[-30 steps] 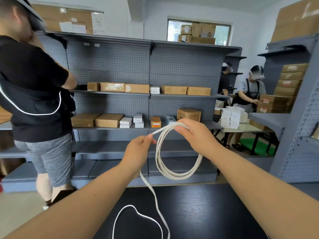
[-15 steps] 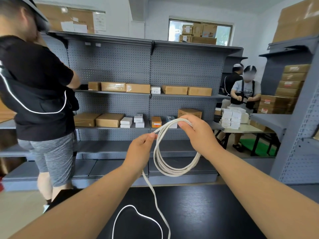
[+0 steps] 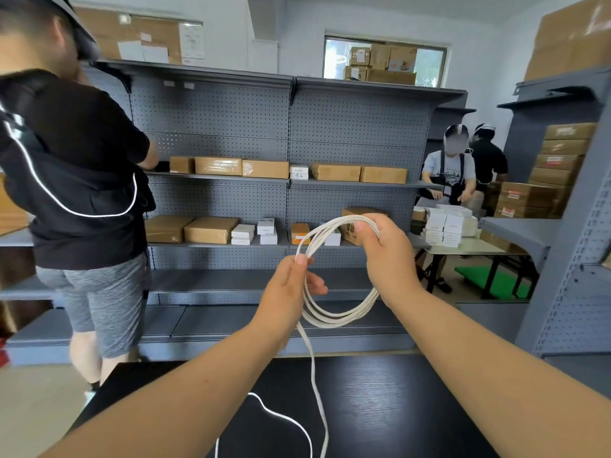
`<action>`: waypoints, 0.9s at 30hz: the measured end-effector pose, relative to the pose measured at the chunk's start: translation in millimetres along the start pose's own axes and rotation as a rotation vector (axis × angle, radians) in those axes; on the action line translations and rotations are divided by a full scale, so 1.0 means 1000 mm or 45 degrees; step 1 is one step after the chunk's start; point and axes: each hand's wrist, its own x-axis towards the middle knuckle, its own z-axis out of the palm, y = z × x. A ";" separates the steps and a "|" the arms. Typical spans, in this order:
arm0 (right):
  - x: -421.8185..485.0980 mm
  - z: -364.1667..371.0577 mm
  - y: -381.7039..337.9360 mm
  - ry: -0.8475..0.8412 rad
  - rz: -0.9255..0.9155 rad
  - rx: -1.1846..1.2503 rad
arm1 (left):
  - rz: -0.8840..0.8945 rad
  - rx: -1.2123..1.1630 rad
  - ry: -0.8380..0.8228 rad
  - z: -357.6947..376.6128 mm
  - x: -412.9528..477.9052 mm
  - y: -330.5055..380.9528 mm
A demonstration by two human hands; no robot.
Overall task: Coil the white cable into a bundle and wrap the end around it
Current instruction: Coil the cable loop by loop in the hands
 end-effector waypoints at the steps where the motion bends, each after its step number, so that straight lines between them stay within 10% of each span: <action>1: 0.000 0.001 0.001 0.018 0.013 0.015 | 0.015 -0.037 0.003 0.001 -0.001 -0.001; 27: -0.007 -0.001 0.009 -0.425 0.341 0.239 | 0.254 0.265 0.054 -0.035 0.034 0.028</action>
